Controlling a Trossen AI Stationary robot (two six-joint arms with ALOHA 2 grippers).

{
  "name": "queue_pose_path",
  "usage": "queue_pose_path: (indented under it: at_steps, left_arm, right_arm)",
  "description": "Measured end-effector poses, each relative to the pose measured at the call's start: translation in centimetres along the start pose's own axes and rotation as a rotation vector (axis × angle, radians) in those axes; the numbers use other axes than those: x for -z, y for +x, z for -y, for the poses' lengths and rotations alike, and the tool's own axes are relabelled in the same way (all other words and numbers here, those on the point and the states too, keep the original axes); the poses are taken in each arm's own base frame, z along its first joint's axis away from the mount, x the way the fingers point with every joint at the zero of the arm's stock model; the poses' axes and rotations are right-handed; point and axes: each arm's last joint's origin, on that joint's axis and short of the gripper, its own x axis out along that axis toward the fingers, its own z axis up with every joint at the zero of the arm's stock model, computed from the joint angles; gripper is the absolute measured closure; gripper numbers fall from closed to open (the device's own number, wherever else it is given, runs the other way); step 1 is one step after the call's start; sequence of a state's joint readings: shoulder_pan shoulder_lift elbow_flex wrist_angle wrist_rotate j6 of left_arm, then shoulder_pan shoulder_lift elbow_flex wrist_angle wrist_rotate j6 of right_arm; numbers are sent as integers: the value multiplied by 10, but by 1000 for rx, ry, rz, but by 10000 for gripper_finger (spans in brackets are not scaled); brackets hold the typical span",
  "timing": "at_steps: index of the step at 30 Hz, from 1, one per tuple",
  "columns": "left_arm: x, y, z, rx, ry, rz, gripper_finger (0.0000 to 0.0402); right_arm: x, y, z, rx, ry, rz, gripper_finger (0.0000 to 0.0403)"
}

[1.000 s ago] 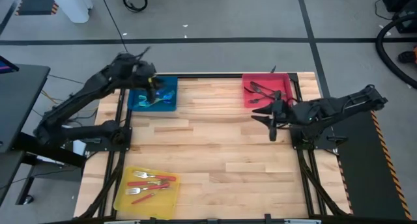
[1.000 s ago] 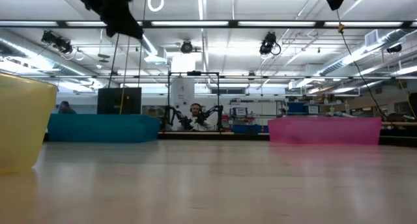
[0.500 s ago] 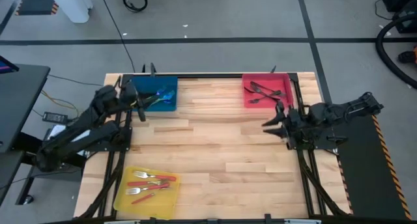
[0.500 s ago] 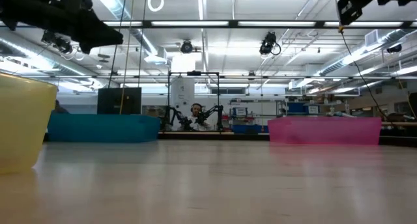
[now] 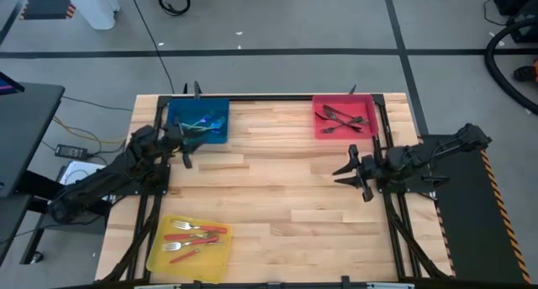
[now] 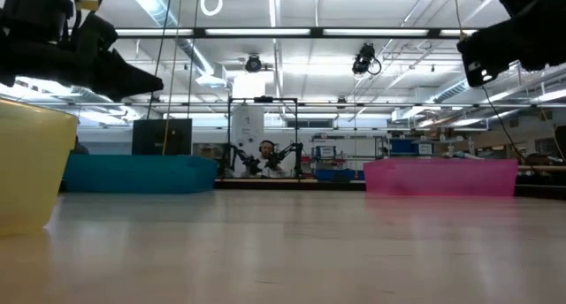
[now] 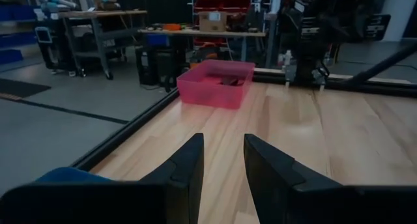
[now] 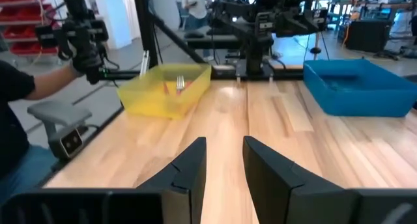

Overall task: Sort silverware by color (type)
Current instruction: Return to Home Position

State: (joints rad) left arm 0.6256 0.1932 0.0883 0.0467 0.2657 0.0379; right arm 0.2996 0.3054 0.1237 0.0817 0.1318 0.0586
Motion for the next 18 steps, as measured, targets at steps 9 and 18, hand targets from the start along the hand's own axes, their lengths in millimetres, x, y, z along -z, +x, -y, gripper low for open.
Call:
queue_pose_path:
  at_steps: [9,18]
  left_arm:
    - [19,4,3,31,42,8,292]
    - [22,4,5,49,107,-20,292]
  right_arm:
    - [21,2,-1,-73,-14,-48,294]
    - [37,2,-1,-78,-21,-94,294]
